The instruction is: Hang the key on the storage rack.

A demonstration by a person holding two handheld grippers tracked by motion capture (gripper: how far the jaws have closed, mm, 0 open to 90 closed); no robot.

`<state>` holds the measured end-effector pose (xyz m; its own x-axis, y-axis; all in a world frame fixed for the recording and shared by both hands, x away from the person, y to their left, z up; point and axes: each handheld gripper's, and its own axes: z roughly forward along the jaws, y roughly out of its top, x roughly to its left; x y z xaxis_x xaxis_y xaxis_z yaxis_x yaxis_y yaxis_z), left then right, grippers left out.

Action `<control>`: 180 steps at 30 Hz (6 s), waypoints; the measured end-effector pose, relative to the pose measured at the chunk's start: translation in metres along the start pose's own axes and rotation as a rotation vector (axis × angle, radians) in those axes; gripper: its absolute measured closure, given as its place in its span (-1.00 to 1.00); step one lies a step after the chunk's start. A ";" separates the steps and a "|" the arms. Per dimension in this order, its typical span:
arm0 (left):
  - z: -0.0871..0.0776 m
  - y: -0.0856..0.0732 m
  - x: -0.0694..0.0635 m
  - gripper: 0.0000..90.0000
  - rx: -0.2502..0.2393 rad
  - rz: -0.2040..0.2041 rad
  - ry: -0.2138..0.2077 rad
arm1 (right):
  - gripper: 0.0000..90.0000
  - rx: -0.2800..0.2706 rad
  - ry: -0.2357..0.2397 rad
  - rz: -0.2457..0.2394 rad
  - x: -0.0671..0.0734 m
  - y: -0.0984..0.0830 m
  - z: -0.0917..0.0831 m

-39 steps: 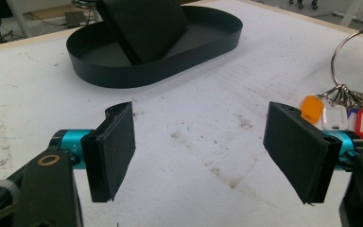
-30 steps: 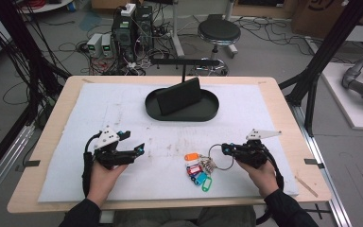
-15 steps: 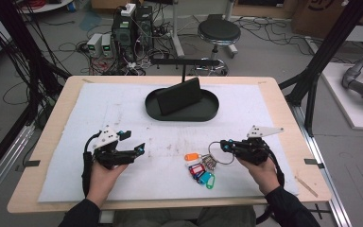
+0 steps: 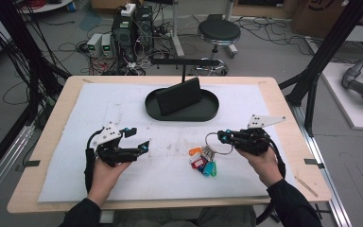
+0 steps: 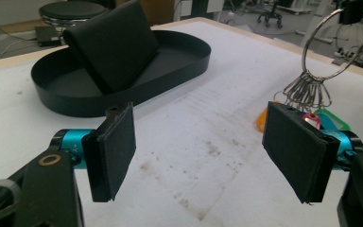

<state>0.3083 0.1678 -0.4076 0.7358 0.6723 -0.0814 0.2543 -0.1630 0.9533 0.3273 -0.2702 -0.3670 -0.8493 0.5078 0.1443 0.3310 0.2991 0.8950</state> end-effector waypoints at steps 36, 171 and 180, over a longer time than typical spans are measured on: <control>0.083 0.057 -0.051 0.10 -0.041 0.148 -0.382 | 0.95 -0.047 0.131 -0.102 0.010 0.034 0.006; 0.081 0.111 0.085 0.92 -0.210 0.114 0.084 | -0.05 -0.187 -0.155 0.000 -0.040 0.006 -0.031; 0.089 0.104 0.096 0.92 -0.231 0.056 0.094 | -0.04 -0.185 -0.154 0.003 -0.040 0.006 -0.031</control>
<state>0.4608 0.1510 -0.3418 0.6803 0.7328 -0.0093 0.0565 -0.0398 0.9976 0.3508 -0.3141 -0.3539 -0.7712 0.6297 0.0934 0.2401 0.1519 0.9588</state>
